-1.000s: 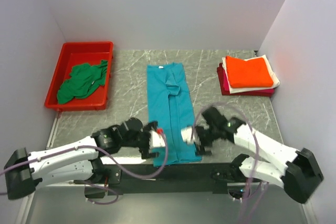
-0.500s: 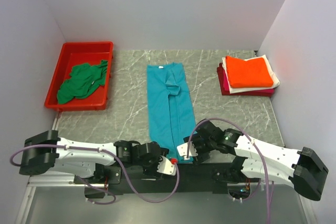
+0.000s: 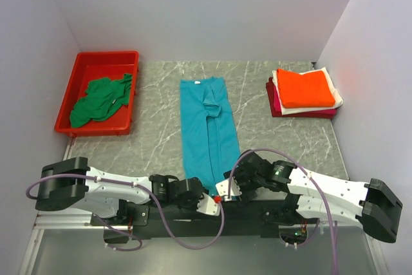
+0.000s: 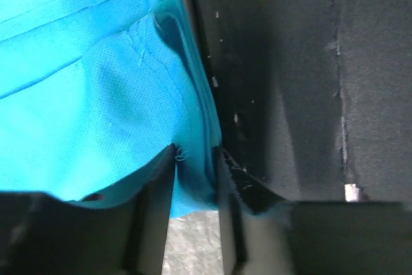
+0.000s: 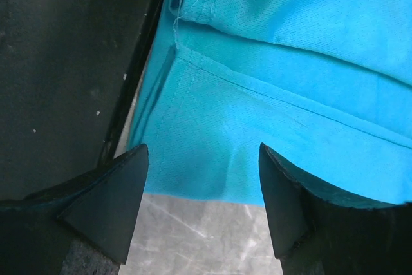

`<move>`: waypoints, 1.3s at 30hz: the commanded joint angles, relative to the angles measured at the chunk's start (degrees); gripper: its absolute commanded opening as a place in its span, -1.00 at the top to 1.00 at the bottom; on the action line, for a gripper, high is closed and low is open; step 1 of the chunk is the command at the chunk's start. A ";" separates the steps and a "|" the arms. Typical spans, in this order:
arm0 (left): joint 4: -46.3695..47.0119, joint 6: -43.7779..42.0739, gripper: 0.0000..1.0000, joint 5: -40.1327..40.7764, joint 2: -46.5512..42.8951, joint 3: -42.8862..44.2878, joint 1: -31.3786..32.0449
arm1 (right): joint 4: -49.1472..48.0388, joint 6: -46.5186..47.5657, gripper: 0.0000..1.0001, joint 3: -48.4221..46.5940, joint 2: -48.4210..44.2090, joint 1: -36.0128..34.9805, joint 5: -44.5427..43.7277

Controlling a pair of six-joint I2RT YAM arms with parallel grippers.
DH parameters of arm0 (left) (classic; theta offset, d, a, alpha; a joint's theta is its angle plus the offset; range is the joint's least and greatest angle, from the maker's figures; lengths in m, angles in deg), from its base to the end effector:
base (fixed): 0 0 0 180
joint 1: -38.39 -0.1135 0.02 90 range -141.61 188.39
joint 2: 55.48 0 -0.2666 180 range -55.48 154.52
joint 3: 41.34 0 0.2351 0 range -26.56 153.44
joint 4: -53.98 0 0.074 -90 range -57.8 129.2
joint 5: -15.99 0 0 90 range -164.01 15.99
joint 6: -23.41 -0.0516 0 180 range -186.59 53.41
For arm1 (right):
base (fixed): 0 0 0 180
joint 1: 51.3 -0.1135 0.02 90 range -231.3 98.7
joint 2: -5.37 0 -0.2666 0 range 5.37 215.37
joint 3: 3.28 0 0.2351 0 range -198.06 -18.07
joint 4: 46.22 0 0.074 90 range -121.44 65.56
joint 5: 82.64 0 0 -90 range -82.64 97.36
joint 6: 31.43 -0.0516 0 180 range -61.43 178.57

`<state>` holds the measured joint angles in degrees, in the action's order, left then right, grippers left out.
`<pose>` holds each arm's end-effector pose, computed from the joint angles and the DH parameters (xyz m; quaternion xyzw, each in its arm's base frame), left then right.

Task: Fold and stack the t-shirts
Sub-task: Fold the tshirt

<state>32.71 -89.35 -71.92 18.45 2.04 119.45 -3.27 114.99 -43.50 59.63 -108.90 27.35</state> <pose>0.0370 -0.2232 0.1515 0.7400 0.5876 -0.1442 0.2940 0.0703 0.1438 0.1701 -0.8188 0.4728 0.1693 0.2781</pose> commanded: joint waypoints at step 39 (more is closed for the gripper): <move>-0.20 0.00 0.99 0.29 -9.24 -2.23 -0.20 | -1.09 -4.13 0.19 -0.41 8.85 -9.37 -8.04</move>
<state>28.71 -89.87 -70.98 10.73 -0.56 119.71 -2.27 110.47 -44.19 67.90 -117.91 24.03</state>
